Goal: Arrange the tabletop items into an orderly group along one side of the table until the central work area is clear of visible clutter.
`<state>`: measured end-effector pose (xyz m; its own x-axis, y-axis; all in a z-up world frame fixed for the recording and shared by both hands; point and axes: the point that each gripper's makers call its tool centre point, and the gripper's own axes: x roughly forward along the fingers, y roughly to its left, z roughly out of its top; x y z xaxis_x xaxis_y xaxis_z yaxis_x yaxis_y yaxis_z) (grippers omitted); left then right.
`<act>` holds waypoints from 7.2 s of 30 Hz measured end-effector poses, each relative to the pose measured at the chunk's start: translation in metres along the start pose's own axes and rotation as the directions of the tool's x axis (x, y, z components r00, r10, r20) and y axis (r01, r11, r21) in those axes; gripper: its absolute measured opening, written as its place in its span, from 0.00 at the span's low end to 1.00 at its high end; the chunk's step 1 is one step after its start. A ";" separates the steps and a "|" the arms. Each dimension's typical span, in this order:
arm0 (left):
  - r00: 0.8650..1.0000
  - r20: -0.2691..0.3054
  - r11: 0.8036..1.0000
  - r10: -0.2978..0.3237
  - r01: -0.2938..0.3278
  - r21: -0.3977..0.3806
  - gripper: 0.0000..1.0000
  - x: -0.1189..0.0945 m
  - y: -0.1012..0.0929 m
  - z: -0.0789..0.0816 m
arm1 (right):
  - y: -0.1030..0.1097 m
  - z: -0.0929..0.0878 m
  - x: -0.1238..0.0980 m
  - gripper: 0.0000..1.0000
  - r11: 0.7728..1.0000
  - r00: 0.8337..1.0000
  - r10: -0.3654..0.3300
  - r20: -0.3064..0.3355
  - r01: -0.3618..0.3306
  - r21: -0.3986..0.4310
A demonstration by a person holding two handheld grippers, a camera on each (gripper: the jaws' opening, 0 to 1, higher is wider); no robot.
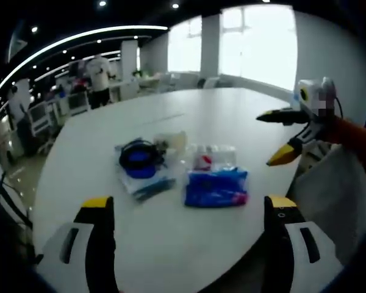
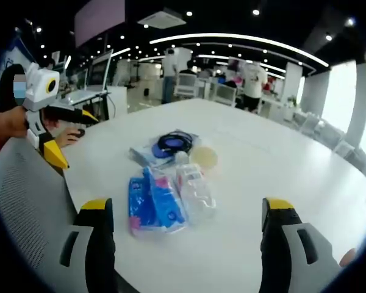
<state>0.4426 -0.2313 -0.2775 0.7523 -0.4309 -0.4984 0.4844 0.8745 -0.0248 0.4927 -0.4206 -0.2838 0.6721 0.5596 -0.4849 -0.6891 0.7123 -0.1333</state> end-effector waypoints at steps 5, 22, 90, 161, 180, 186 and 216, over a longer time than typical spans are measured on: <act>1.000 -0.002 1.000 -0.003 0.003 0.001 0.99 0.000 -0.001 -0.001 | 0.000 0.000 0.000 1.00 1.000 1.000 -0.001 -0.001 0.001 0.001; 1.000 -0.010 1.000 -0.009 0.009 0.003 0.99 0.001 -0.002 -0.002 | 0.000 -0.003 0.001 1.00 1.000 1.000 0.002 -0.011 -0.002 0.000; 0.998 -0.050 0.999 -0.036 0.037 0.024 0.97 0.005 -0.008 -0.009 | 0.010 -0.009 0.003 0.85 0.999 0.998 0.042 -0.047 -0.043 -0.020; 0.969 0.093 0.972 -0.230 0.223 0.075 0.97 -0.002 -0.050 0.021 | 0.056 -0.042 0.074 0.39 0.938 0.915 0.284 -0.285 -0.327 -0.117; 0.948 0.140 0.956 -0.287 0.276 0.095 0.95 -0.007 -0.061 0.031 | 0.058 -0.051 0.083 0.29 0.929 0.901 0.290 -0.324 -0.346 -0.131; 0.948 0.138 0.956 -0.288 0.276 0.096 0.94 -0.006 -0.061 0.031 | 0.058 -0.052 0.085 0.25 0.928 0.898 0.291 -0.331 -0.349 -0.133; 0.948 0.134 0.956 -0.288 0.276 0.098 0.95 -0.007 -0.061 0.031 | 0.057 -0.054 0.087 0.01 0.907 0.892 0.283 -0.353 -0.368 -0.202</act>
<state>0.4212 -0.2886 -0.2460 0.6341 -0.6899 -0.3491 0.7147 0.6953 -0.0760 0.4978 -0.3544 -0.3806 0.3085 0.5514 -0.7751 -0.9277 0.3545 -0.1170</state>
